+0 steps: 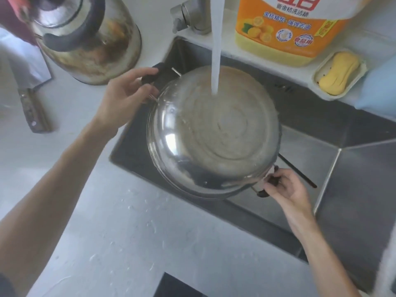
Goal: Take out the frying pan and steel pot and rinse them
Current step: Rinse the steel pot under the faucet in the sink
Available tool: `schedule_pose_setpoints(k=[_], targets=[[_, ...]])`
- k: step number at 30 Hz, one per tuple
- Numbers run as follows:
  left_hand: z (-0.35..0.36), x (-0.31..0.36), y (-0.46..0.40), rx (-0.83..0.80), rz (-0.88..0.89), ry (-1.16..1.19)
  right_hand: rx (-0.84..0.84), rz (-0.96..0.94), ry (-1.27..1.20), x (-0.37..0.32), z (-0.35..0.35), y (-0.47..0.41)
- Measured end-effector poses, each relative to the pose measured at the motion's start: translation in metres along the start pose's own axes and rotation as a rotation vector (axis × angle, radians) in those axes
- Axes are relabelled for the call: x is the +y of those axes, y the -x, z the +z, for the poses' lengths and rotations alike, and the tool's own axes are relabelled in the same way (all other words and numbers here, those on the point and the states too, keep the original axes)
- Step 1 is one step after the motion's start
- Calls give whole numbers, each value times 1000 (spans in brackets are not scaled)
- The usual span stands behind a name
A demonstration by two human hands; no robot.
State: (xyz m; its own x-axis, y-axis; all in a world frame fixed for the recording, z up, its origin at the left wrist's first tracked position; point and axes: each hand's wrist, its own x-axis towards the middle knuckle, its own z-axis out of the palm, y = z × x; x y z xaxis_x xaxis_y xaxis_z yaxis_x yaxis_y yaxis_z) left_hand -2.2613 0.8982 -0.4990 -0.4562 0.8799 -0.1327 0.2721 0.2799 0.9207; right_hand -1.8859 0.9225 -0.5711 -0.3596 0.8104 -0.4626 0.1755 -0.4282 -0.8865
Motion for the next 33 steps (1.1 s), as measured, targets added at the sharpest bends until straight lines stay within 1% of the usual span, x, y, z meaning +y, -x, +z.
schedule_pose_setpoints(k=[2,5,7,8,11,14,17,19,21,24,27,30,33], targets=[[1,-10,-3,-35,-48,-1,65,-138,7,-21,-7,0],[13,-31,8,-59,-114,61,128,-362,53,-67,-22,-12],[29,-40,21,-54,-180,105,112,-464,48,-100,-29,-25],[37,-43,28,-39,-235,135,102,-487,61,-115,-31,-32],[54,-55,48,-3,-389,253,94,-477,171,-135,-35,-54],[53,-58,59,72,-445,284,97,-391,256,-119,-42,-67],[39,-48,62,130,-424,300,77,-225,291,-87,-44,-66],[28,-38,60,146,-371,299,40,-121,202,-62,-41,-56],[16,-30,54,141,-296,252,39,-68,98,-40,-37,-41],[5,-28,47,76,-246,146,75,-126,25,-34,-25,-16],[8,-32,43,-44,-257,67,155,-271,-7,-56,-21,-3],[20,-36,44,-142,-300,80,119,-401,73,-92,-23,-5],[31,-44,45,-144,-358,42,105,-414,175,-119,-28,-22]])
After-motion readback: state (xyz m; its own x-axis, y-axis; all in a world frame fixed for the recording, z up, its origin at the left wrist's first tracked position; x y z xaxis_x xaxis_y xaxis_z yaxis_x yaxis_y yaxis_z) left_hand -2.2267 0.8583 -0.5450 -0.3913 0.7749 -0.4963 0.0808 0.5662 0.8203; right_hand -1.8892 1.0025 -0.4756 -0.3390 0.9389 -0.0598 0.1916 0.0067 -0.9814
